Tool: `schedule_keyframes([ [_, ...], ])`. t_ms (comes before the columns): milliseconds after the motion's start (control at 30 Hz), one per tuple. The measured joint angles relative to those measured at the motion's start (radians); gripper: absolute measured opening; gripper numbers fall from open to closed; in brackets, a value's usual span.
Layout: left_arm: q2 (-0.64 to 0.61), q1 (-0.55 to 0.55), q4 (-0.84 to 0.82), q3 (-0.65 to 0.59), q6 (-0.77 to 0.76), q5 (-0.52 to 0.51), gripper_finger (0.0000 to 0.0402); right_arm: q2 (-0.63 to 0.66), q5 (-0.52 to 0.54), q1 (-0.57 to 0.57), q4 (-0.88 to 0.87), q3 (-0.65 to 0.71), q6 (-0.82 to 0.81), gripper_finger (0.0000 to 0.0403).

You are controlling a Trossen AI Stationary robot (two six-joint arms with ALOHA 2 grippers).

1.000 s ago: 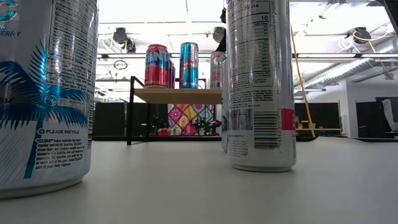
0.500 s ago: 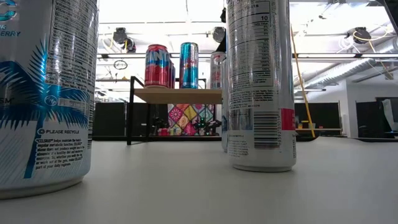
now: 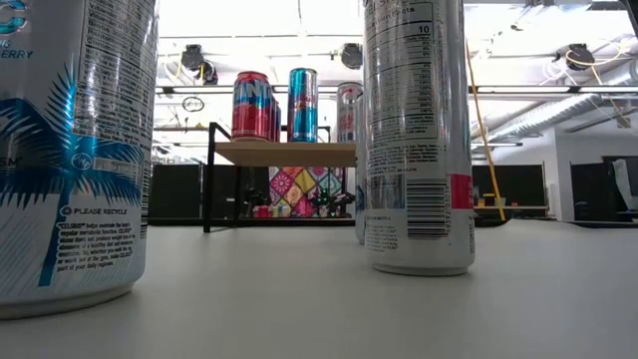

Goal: Place canned beverage on shelf
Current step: Adjust the white-blue soda can on the shelf

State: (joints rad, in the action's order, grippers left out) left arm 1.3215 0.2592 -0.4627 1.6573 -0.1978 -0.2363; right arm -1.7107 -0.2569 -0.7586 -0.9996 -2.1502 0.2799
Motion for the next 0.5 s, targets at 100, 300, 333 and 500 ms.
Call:
schedule_keyframes([
  [100,-0.003,0.0,-0.003,0.0,0.009,0.0,0.0374,0.001,0.027,-0.028,-0.135,-0.016,-0.029,0.0011],
  [300,-0.007,0.0,-0.003,0.0,0.02,0.0,0.0374,-0.002,0.019,-0.076,-0.34,-0.014,-0.032,0.0011],
  [333,-0.007,0.0,-0.004,0.0,0.02,0.0,0.0374,-0.002,0.019,-0.08,-0.344,-0.014,-0.029,0.0011],
  [500,-0.007,-0.001,-0.003,0.0,0.02,0.006,0.0374,0.007,0.021,-0.104,-0.33,-0.014,-0.036,0.0011],
])
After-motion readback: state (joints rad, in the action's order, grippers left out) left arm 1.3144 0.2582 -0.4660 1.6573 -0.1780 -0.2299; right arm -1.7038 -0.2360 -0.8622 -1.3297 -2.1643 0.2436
